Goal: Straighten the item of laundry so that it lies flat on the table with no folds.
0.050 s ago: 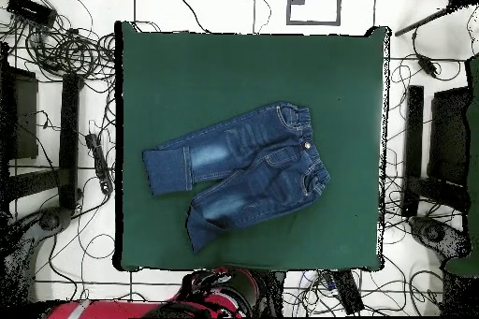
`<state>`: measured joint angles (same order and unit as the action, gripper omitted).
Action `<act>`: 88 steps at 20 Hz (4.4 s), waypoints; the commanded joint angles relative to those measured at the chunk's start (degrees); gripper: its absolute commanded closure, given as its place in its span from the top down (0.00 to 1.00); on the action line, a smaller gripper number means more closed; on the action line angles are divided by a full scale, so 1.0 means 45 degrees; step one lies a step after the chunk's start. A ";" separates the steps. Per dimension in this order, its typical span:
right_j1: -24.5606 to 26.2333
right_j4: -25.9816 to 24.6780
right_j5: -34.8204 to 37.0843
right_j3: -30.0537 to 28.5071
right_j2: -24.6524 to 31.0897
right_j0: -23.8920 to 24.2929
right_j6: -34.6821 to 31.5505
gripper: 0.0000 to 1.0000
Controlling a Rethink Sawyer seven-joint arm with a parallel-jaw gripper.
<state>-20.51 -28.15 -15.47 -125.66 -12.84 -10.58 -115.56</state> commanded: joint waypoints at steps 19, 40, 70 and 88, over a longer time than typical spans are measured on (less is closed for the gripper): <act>-0.0614 0.0575 -0.1088 0.1480 0.1549 0.0552 -0.1688 1.00; -0.0680 0.1503 0.0493 0.2690 0.2093 0.0613 -0.1688 1.00; 0.0450 0.1617 -0.1047 0.2382 0.1886 0.0734 -0.1895 0.00; -0.5220 0.2822 0.3800 -0.0383 0.0761 -0.1049 -0.2142 0.00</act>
<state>-41.36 -21.39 -4.17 -127.80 -11.45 -11.18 -115.56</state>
